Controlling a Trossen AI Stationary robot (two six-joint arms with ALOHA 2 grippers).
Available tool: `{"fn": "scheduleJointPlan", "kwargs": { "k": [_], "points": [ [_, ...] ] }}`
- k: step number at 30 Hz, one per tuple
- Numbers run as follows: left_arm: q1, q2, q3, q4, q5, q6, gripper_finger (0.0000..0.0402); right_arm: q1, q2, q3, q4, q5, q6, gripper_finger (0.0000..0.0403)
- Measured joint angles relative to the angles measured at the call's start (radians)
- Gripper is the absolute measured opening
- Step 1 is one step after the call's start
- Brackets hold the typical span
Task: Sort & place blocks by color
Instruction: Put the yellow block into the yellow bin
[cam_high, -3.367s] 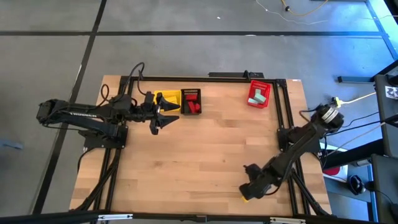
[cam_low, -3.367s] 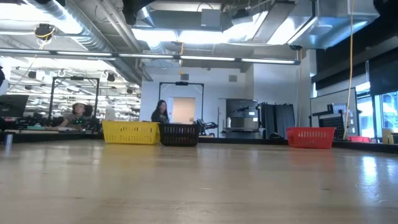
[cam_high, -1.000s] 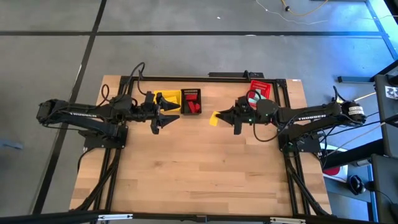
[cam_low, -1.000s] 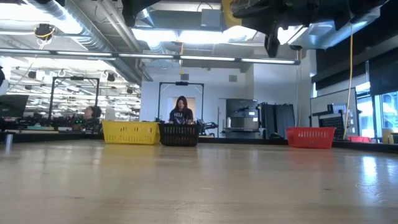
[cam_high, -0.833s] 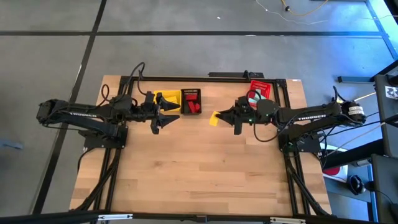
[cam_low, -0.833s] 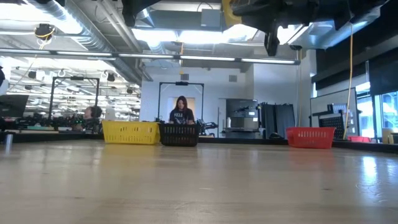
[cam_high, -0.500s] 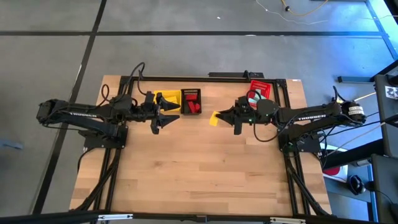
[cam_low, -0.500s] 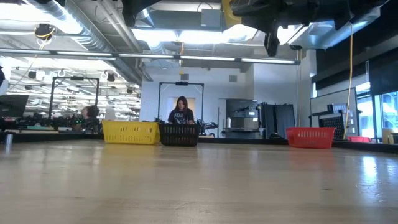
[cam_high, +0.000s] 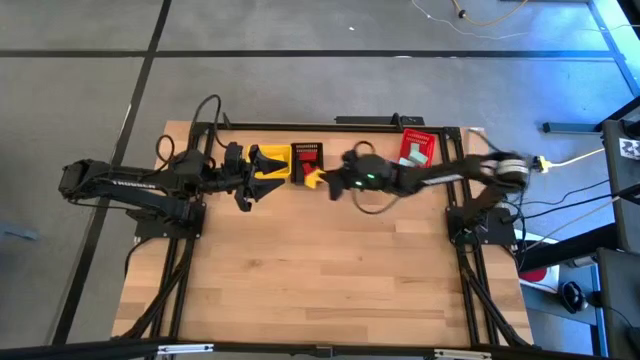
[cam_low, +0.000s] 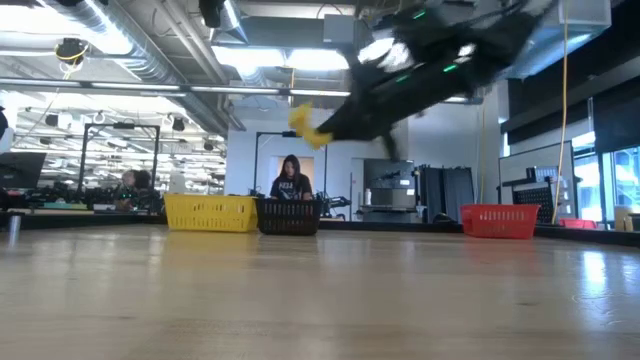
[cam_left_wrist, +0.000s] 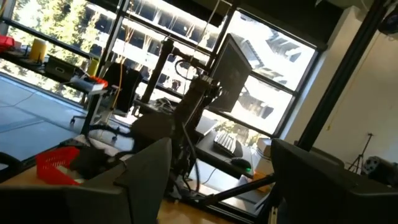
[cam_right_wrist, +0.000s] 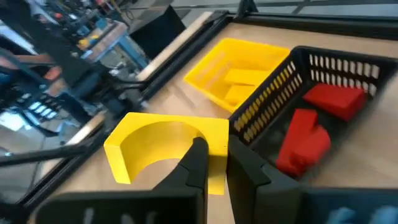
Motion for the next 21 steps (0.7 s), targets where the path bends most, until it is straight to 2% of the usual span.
{"fn": "scheduleJointPlan", "kwargs": {
  "k": [3, 6, 10, 18, 21],
  "points": [
    [0.0, 0.0, 0.0, 0.001, -0.001, -0.001, 0.0267, -0.033, 0.155, 0.144, -0.002, -0.016, -0.005, 0.0029],
    [0.0, 0.0, 0.0, 0.001, -0.001, -0.013, 0.0267, -0.059, 0.285, 0.277, -0.007, -0.017, 0.058, 0.0029],
    [0.0, 0.0, 0.0, 0.001, -0.002, -0.033, 0.0267, -0.08, 0.412, 0.419, -0.008, -0.018, 0.129, 0.0029],
    [0.0, 0.0, 0.0, 0.001, -0.025, -0.033, 0.0267, -0.094, 0.549, 0.561, -0.008, -0.05, 0.22, 0.0029],
    [0.0, 0.0, 0.0, 0.001, -0.026, -0.028, 0.0267, -0.094, 0.572, 0.577, -0.009, -0.051, 0.249, 0.005]
  ]
}}
